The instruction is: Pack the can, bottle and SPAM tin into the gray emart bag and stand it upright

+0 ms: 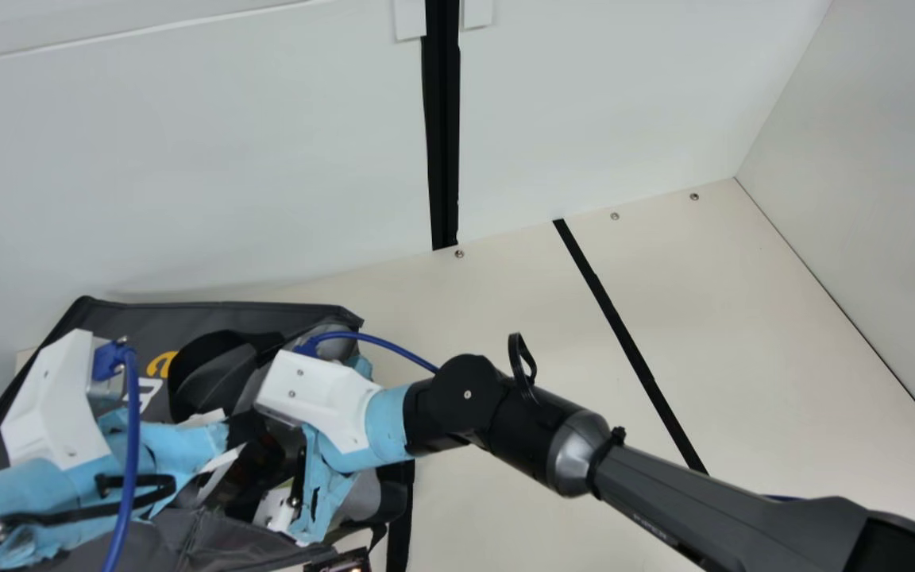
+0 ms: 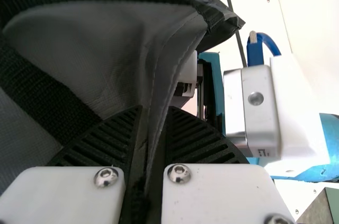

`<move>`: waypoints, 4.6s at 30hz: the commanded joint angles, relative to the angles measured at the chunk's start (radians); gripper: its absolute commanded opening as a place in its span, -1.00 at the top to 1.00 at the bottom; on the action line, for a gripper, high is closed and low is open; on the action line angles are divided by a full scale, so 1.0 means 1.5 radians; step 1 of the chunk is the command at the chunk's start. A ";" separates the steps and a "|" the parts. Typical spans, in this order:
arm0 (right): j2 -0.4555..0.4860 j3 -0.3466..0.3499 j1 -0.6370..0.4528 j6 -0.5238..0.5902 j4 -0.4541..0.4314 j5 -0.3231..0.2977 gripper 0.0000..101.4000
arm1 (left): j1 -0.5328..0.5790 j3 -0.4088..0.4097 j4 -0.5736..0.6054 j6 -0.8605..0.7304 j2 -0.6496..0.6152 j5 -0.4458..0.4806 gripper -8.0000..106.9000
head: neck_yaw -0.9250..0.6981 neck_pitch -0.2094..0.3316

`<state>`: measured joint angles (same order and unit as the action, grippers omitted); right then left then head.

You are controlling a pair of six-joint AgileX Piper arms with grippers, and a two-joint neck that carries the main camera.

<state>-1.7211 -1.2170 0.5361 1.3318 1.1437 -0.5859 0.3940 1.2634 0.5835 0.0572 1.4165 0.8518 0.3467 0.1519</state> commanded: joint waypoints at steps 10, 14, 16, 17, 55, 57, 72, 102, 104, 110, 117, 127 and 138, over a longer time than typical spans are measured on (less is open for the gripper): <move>0.047 0.039 -0.022 0.002 -0.004 -0.008 -0.87 | 0.000 0.000 0.000 0.000 0.000 0.000 1.00 | 0.002 0.015; 0.070 0.059 -0.035 0.004 -0.009 -0.015 -0.87 | 0.000 0.000 0.000 0.000 0.000 0.000 1.00 | 0.002 0.015; 0.082 0.069 -0.042 0.003 -0.012 -0.018 -0.87 | 0.000 0.000 0.000 0.000 0.000 0.000 1.00 | 0.002 0.015; 0.089 0.074 -0.045 0.003 -0.013 -0.021 -0.87 | 0.000 0.000 0.000 0.000 0.000 0.000 1.00 | 0.002 0.015; 0.389 0.227 -0.204 -0.132 -0.167 -0.096 -0.87 | 0.000 0.000 0.000 0.000 0.000 0.000 1.00 | 0.002 0.015; 0.409 0.233 -0.216 -0.148 -0.182 -0.101 -0.87 | 0.000 0.000 0.000 0.000 0.000 0.000 1.00 | 0.002 0.015; 0.549 0.256 -0.319 -0.265 -0.305 -0.163 -0.87 | 0.000 0.000 0.000 0.000 0.000 0.000 1.00 | 0.002 0.015; 0.686 0.166 -0.517 -0.522 -0.560 -0.300 -0.87 | 0.000 0.000 0.000 0.000 0.000 0.000 1.00 | 0.002 0.015; 0.689 0.155 -0.524 -0.540 -0.577 -0.310 -0.87 | 0.000 0.000 0.000 0.000 0.000 0.000 1.00 | 0.002 0.015; 0.697 0.118 -0.534 -0.598 -0.630 -0.341 -0.87 | 0.000 0.000 0.000 0.000 0.000 0.000 1.00 | 0.002 0.015; 0.696 0.066 -0.538 -0.668 -0.698 -0.384 -0.87 | 0.000 0.000 0.000 0.000 0.000 0.000 1.00 | 0.002 0.015; 0.695 0.020 -0.513 -0.773 -0.801 -0.423 -0.87 | 0.000 0.000 0.000 0.000 0.000 0.000 1.00 | 0.002 0.015; 0.693 0.012 -0.547 -0.813 -0.837 -0.423 -0.87 | 0.000 0.000 0.000 0.000 0.000 0.000 1.00 | 0.002 0.015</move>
<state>-0.6810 -1.1968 -0.2750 0.1111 -0.1111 -1.2199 0.3940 1.2634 0.5835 0.0572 1.4165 0.8518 0.3482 0.1519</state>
